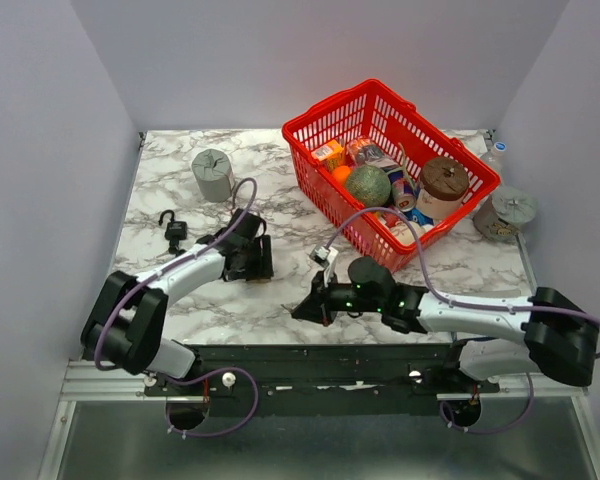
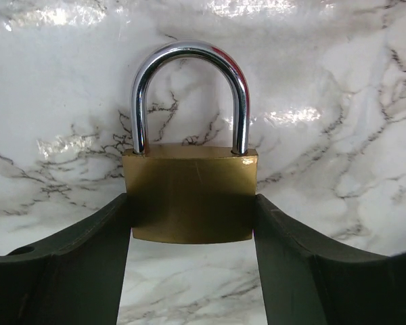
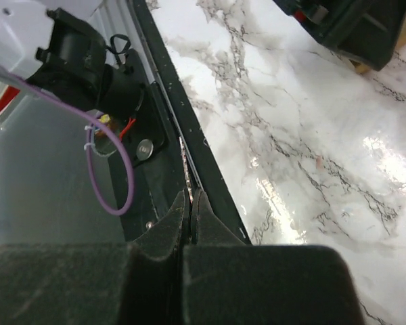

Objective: Unlock with the key

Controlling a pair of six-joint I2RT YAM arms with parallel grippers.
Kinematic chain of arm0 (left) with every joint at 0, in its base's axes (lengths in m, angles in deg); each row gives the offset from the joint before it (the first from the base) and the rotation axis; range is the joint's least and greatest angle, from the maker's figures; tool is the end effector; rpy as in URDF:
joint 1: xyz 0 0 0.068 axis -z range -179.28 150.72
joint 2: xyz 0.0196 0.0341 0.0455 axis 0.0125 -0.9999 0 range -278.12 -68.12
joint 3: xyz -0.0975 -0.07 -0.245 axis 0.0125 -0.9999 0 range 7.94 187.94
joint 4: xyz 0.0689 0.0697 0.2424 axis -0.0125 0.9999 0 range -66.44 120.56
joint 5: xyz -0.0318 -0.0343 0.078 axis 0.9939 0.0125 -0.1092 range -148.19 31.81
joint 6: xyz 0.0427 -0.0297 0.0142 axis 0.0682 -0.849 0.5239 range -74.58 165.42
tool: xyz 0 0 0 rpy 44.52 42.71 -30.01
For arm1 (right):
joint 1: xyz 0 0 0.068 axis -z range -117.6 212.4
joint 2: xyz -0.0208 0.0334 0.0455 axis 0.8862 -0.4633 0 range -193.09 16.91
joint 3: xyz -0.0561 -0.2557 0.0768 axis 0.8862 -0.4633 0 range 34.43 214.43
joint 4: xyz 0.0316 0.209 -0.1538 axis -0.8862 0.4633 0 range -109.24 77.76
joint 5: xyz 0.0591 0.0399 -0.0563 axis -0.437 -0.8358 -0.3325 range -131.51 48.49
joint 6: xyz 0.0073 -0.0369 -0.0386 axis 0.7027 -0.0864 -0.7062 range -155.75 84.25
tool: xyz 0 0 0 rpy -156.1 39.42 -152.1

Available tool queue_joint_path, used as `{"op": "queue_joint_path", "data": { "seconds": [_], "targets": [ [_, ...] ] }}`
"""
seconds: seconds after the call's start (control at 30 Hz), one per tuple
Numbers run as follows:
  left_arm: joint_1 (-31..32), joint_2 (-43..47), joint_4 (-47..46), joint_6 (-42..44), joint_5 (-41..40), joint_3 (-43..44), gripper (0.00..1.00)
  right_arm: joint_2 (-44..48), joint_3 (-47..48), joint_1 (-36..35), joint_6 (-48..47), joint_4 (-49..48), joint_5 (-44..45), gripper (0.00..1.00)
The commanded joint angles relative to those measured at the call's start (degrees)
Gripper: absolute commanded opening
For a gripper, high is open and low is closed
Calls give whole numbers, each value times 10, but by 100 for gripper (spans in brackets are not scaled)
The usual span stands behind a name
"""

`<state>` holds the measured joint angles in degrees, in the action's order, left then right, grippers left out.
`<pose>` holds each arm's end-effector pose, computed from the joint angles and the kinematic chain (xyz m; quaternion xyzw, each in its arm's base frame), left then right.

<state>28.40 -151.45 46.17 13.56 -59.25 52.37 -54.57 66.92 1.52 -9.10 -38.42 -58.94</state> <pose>0.2394 -0.1248 0.1723 -0.0375 0.9685 -0.1144 0.2180 0.1199 0.2374 0.2197 -0.3213 0.7473 0.4826 0.3246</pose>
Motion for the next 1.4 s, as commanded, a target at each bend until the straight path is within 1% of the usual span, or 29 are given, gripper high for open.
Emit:
{"op": "queue_joint_path", "data": {
  "seconds": [0.0, 0.13, 0.17, 0.23, 0.3, 0.33, 0.37, 0.4, 0.53, 0.67, 0.9, 1.13, 1.37],
  "targets": [
    [-32, 68, -72, -59, 87, -12, 0, -71, 28, -6, 45, -45, 74, 1],
    [-60, 76, -123, -86, 120, -33, 0, -151, 84, -8, 58, -54, 88, 1],
    [-72, 78, -148, -93, 130, -49, 0, -180, 106, -8, 58, -51, 93, 1],
    [-84, 82, -172, -121, 161, -67, 0, -208, 129, -7, 64, -49, 107, 1],
    [-98, 89, -209, -144, 175, -96, 0, -246, 150, -8, 86, -57, 137, 1],
    [-102, 91, -222, -162, 194, -103, 0, -258, 155, -6, 102, -60, 143, 1],
    [-105, 92, -223, -167, 198, -109, 0, -271, 161, -6, 102, -78, 144, 1],
    [-109, 93, -223, -167, 197, -109, 0, -300, 179, -6, 102, -77, 146, 1],
    [-112, 96, -232, -181, 203, -114, 0, -351, 210, 8, 134, -68, 127, 1],
    [-116, 98, -246, -195, 207, -127, 0, -370, 210, 17, 143, -80, 115, 1],
    [-118, 95, -245, -193, 202, -128, 0, -364, 183, 19, 160, -94, 155, 1],
    [-117, 101, -245, -191, 197, -130, 0, -362, 174, 30, 163, -98, 173, 1],
    [-118, 97, -245, -190, 200, -129, 0, -357, 166, 34, 150, -112, 197, 1]
  ]
}}
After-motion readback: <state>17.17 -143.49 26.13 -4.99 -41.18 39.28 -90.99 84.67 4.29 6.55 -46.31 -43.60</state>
